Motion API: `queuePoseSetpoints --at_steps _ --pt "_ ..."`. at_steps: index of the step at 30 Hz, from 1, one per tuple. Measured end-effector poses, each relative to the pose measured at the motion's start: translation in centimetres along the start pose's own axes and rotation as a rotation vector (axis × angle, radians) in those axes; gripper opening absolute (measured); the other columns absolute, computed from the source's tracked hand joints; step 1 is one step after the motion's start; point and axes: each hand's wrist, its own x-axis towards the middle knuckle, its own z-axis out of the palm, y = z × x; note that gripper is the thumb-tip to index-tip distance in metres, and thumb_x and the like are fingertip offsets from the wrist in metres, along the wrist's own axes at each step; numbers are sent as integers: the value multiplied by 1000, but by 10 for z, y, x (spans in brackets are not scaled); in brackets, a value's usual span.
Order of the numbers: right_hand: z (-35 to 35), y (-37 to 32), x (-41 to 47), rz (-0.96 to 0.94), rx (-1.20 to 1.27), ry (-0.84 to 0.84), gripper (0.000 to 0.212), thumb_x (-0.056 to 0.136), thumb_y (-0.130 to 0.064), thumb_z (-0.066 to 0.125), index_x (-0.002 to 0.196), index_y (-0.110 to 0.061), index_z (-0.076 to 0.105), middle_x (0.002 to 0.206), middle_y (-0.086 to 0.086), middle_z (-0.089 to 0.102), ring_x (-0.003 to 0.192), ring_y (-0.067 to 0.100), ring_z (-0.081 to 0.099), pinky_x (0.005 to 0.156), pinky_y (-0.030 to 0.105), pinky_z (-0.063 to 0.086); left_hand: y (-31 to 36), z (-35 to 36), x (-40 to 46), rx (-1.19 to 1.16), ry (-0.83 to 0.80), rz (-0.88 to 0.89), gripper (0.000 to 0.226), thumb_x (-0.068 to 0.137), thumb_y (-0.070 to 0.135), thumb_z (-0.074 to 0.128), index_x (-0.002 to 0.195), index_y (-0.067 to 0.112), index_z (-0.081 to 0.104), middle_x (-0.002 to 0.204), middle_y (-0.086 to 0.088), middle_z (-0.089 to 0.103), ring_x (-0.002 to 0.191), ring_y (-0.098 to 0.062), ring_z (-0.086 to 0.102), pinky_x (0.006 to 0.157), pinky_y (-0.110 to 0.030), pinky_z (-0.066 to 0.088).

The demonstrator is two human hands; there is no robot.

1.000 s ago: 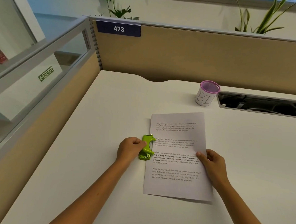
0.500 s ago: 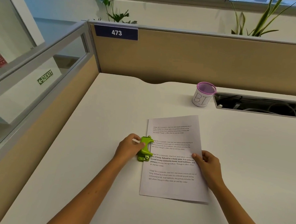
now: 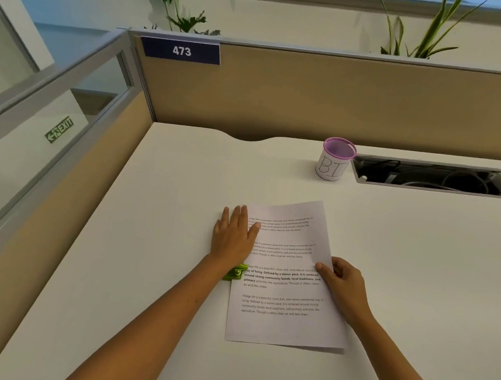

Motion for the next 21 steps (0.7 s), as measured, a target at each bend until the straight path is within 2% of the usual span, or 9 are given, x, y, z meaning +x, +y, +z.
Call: queuePoseSetpoints --at_steps 4,10,12,16,21 --pt "2 2 1 -2 -19 12 12 89 -27 62 95 -17 66 87 -1 75 66 14 72 56 25 57 -7 8 1 -32 58 5 61 98 50 18 150 20 8 160 -1 13 147 -25 1 119 -47 7" --pt "3 5 3 -13 -54 24 13 90 -28 62 96 -17 66 85 -4 74 64 8 71 51 16 53 -13 15 1 -34 99 -19 56 98 46 15 150 28 3 160 3 5 147 -18 -7 115 -50 -6" --pt "3 6 3 -12 -57 27 11 89 -29 62 93 -19 66 83 -4 74 65 12 71 53 22 56 -14 16 1 -58 116 -36 59 94 48 11 149 29 4 160 3 5 147 -15 -8 115 -51 -8" --pt "4 8 5 -9 -67 36 9 89 -31 62 86 -22 65 80 -1 74 70 24 70 64 44 60 -16 22 4 -30 169 -48 62 90 49 6 149 32 5 160 5 2 146 -12 -12 114 -53 -10" --pt "4 12 6 -2 -69 49 12 89 -32 61 85 -21 63 80 2 72 71 29 69 66 51 59 -16 26 11 -17 197 -83 60 91 47 9 148 32 3 160 5 -1 145 -12 -15 113 -54 -11"
